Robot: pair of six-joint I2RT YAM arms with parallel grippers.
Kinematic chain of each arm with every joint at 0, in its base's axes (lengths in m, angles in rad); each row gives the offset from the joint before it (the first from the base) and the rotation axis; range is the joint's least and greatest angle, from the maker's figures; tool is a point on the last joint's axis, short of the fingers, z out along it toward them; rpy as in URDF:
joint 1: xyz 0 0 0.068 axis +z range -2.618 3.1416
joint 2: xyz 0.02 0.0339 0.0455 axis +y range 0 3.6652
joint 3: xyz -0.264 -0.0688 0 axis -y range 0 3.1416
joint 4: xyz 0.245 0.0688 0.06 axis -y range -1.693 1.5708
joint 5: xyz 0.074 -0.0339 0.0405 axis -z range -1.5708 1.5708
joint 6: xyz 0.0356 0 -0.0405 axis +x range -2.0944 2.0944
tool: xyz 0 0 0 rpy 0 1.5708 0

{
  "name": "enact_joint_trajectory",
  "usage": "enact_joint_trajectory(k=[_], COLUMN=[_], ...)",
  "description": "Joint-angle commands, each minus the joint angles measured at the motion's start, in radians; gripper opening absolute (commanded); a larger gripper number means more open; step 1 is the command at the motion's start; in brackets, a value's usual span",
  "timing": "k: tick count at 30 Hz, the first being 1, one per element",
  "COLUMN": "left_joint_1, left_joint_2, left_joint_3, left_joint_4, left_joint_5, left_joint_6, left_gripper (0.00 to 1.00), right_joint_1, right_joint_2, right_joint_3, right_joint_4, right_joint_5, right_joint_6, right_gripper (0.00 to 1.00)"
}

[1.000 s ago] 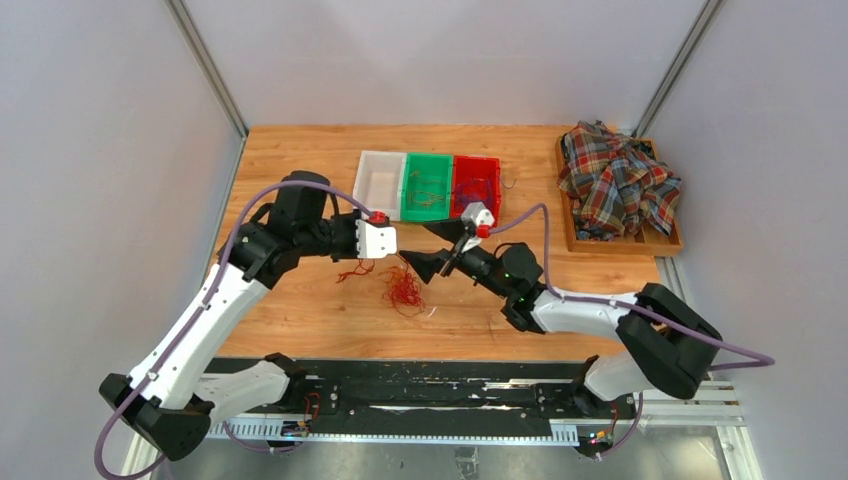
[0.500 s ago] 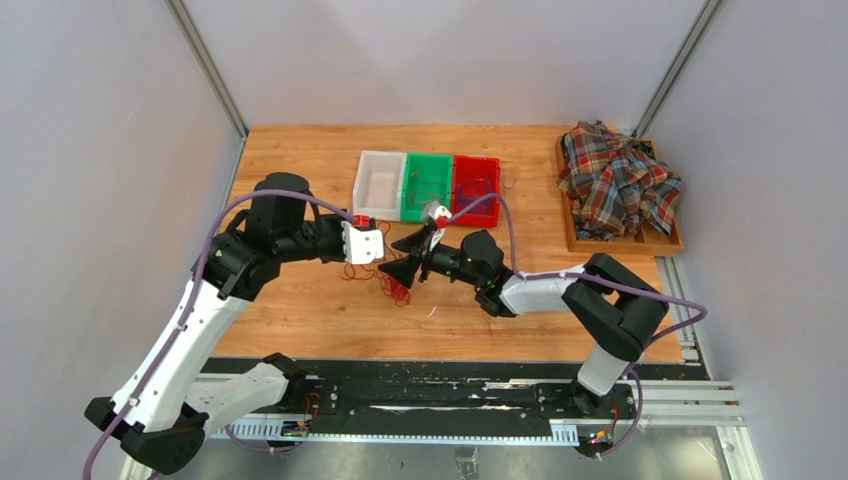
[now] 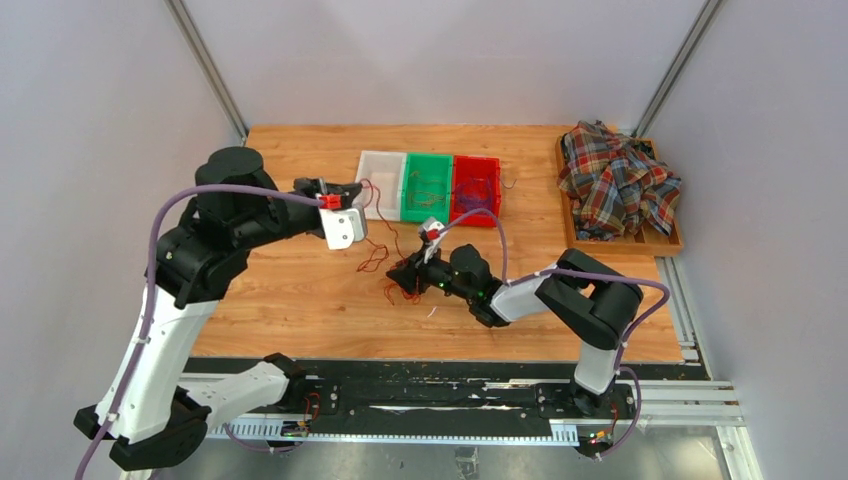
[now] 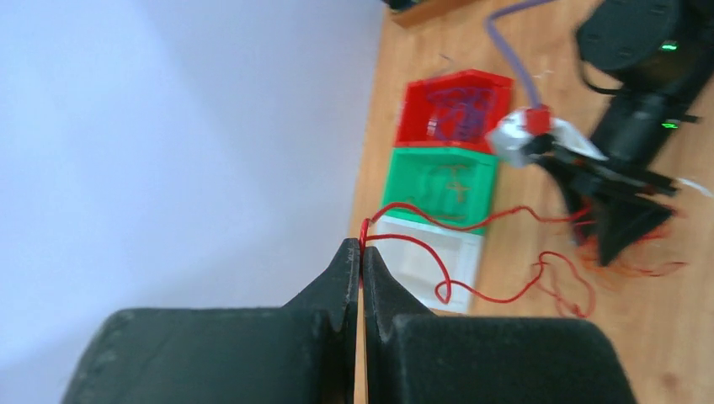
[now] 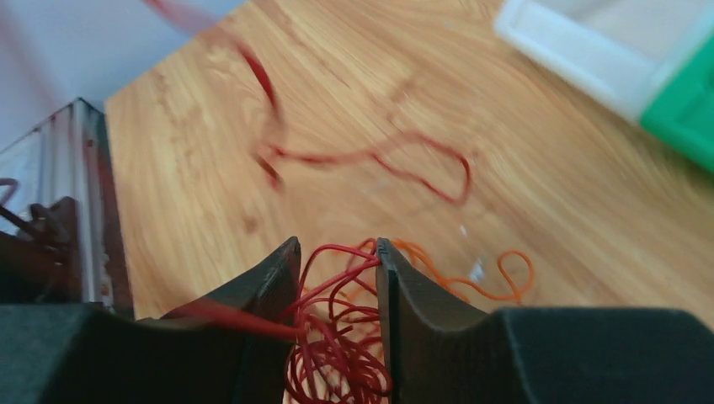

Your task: Untangle the cables

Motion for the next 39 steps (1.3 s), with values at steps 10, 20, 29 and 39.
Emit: enact_joint_trajectory(k=[10, 20, 29, 39], left_joint_1=[-0.005, -0.003, 0.0, 0.05], left_joint_2=[0.076, 0.248, 0.377, 0.449], left_joint_3=[0.166, 0.247, 0.284, 0.154], left_joint_4=[0.363, 0.541, 0.569, 0.754], left_joint_5=[-0.359, -0.392, -0.418, -0.405], left_joint_6=[0.332, 0.242, 0.038, -0.134], left_gripper=[0.0, 0.0, 0.0, 0.0], right_joint_1=[0.033, 0.049, 0.07, 0.07], right_joint_2=[-0.038, -0.137, -0.263, -0.257], right_joint_3=[-0.15, -0.245, -0.352, -0.393], right_joint_4=[0.003, -0.038, 0.004, 0.102], right_joint_5=[0.324, 0.417, 0.515, 0.526], right_joint_6=[0.057, 0.124, 0.108, 0.1], right_gripper=[0.37, 0.35, 0.35, 0.37])
